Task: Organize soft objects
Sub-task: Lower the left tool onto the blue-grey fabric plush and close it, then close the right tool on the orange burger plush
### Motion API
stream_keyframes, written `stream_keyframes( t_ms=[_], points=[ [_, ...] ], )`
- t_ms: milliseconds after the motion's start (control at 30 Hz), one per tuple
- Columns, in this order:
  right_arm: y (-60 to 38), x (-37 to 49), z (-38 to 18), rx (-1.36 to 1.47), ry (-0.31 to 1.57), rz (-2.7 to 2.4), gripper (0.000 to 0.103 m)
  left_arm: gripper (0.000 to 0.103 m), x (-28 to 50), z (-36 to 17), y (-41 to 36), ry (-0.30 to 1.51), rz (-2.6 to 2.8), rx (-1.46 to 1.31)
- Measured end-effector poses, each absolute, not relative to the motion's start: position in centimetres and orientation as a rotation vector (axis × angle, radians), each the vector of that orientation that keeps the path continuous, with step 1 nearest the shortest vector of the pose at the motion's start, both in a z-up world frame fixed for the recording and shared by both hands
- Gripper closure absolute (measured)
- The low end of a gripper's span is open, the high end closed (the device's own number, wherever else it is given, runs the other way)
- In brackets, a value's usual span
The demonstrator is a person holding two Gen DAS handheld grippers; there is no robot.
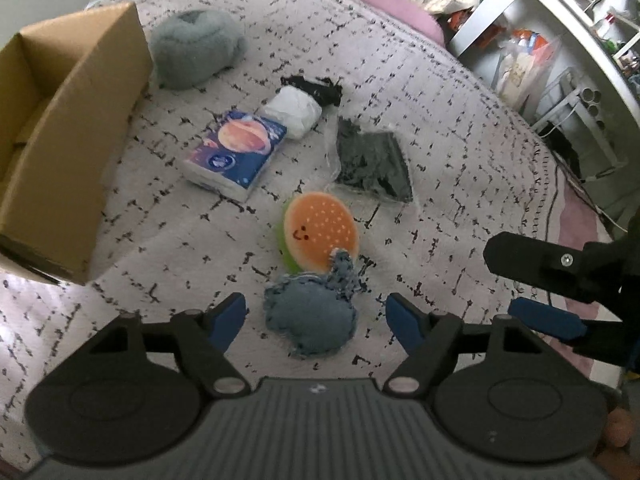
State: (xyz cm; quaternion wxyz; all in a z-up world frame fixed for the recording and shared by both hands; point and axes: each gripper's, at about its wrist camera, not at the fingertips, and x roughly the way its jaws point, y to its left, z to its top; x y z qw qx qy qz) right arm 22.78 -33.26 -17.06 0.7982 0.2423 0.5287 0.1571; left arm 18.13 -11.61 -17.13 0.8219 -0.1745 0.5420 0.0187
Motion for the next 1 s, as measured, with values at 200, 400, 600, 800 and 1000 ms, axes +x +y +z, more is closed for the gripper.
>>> stream_keyframes(
  t_ms=[200, 400, 600, 800, 1000],
  points=[
    [-32.9, 24.1, -19.0, 0.581, 1.188, 0.389, 0.026, 0.028, 19.2, -18.9, -12.3, 1.191, 0.075, -0.351],
    [-31.0, 25.5, -19.8, 0.568, 1.193, 0.461, 0.027, 0.057, 19.6, -19.9, -12.2, 1.222, 0.158, -0.322],
    [-29.3, 26.1, -21.2, 0.593, 1.236, 0.497, 0.034, 0.062, 19.9, -19.1, -12.0, 1.225, 0.149, -0.379],
    [-28.6, 26.4, -22.4, 0.683, 1.230, 0.505, 0.035, 0.062, 19.4, -18.8, -12.3, 1.210, 0.106, -0.376],
    [-27.1, 27.1, -22.7, 0.650, 1.242, 0.516, 0.035, 0.062, 18.2, -18.2, -10.8, 1.165, 0.103, -0.442]
  ],
)
